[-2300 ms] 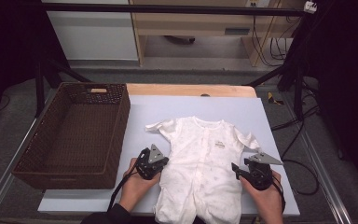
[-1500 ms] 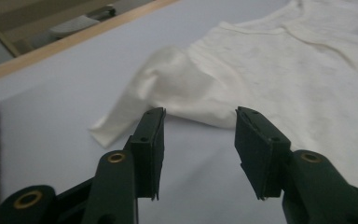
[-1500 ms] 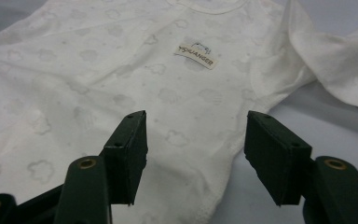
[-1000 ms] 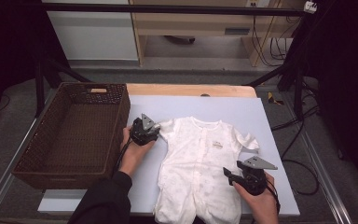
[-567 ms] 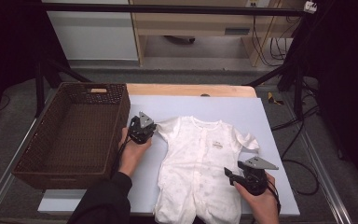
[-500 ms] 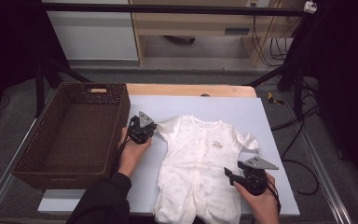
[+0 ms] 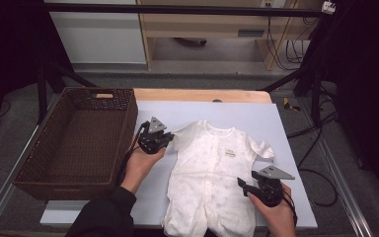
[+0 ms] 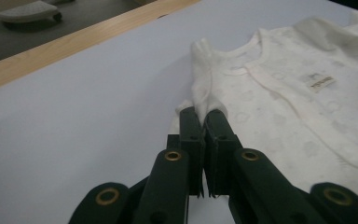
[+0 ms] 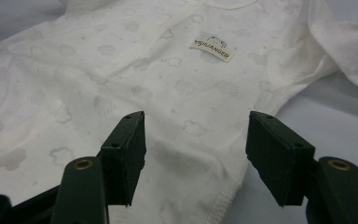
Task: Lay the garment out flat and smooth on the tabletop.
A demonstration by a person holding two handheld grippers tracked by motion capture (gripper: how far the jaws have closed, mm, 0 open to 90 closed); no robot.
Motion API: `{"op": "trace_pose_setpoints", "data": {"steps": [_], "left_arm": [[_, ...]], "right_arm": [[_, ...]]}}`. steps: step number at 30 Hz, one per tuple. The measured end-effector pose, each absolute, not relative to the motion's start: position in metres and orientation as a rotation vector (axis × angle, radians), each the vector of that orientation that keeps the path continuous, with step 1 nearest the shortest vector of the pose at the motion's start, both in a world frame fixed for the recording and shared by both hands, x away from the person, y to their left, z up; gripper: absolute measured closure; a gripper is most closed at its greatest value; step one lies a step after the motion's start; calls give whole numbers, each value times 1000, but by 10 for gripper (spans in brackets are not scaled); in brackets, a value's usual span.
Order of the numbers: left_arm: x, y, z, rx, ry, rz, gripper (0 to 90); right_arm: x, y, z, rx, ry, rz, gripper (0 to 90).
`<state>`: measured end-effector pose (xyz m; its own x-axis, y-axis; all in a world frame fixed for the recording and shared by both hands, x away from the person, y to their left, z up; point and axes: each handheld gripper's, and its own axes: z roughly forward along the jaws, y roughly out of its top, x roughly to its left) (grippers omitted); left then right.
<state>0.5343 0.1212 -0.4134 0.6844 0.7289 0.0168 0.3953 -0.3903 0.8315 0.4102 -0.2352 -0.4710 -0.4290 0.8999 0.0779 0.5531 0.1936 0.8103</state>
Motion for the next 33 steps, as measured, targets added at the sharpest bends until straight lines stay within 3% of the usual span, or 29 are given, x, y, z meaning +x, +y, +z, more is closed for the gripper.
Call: {"op": "trace_pose_setpoints", "data": {"steps": [14, 18, 23, 33], "left_arm": [[517, 39, -443, 2101, 783, 259, 860], [517, 22, -455, 2099, 773, 231, 783], [511, 23, -449, 2105, 697, 333, 633], [495, 53, -445, 2132, 613, 404, 555]], "right_arm": [[411, -235, -472, 1354, 2067, 1124, 383], [411, -235, -473, 1353, 2071, 1115, 384], [410, -237, -473, 1361, 2069, 1117, 384], [410, -237, -473, 1358, 2069, 1108, 382]]}}
